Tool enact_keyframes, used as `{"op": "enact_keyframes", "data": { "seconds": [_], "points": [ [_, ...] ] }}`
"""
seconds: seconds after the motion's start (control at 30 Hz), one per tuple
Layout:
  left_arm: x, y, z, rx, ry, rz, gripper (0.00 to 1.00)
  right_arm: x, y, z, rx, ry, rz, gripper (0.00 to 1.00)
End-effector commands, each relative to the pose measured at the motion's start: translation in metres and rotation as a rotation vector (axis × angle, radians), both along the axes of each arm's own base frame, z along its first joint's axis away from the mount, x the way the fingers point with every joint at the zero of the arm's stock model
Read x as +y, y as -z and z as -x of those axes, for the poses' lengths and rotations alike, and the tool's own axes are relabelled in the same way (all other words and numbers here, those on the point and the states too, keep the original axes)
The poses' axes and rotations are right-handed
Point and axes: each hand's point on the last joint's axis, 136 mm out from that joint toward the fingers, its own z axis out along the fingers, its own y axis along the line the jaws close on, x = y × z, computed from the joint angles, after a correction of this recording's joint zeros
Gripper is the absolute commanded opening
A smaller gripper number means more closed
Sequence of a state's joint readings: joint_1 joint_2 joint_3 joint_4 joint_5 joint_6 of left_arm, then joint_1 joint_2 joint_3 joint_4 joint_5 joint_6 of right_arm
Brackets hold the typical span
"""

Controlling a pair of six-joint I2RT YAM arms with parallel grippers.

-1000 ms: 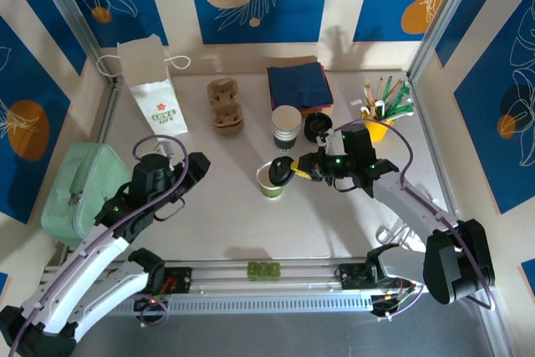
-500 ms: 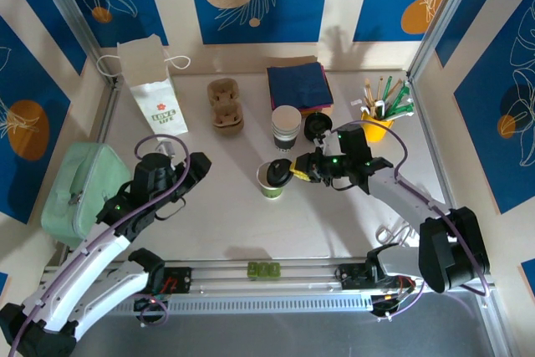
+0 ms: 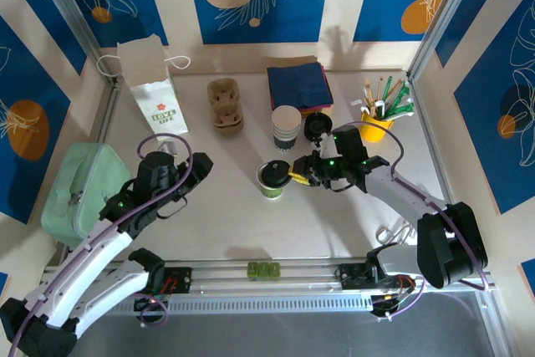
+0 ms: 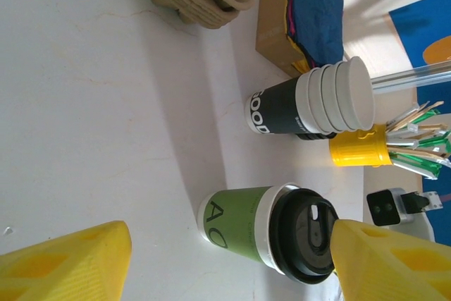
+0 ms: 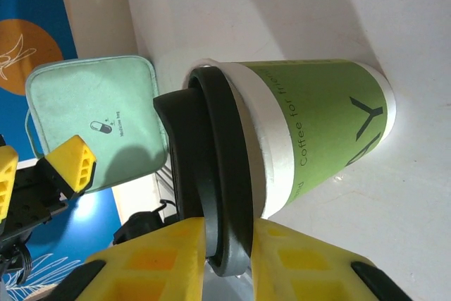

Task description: Pack the takeout coffee

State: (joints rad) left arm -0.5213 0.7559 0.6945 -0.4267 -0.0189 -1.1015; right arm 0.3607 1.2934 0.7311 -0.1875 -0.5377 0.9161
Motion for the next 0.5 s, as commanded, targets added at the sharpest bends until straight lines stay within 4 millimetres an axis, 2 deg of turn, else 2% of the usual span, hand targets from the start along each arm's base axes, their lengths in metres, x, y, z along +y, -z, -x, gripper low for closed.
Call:
{"op": "enact_keyframes", "data": {
  "seconds": [0.0,0.47],
  "points": [
    [-0.0054,-0.0111,-0.003,-0.018,0.014,0.034,0.75,0.0014,0.0005,0.0019,0.002,-0.018,0.017,0.23],
    [-0.0077,-0.0086,-0.0035,-0.006,0.022,0.034,0.75,0.0059,0.0039,0.0003,-0.012,-0.033,0.024,0.27]
  ]
}}
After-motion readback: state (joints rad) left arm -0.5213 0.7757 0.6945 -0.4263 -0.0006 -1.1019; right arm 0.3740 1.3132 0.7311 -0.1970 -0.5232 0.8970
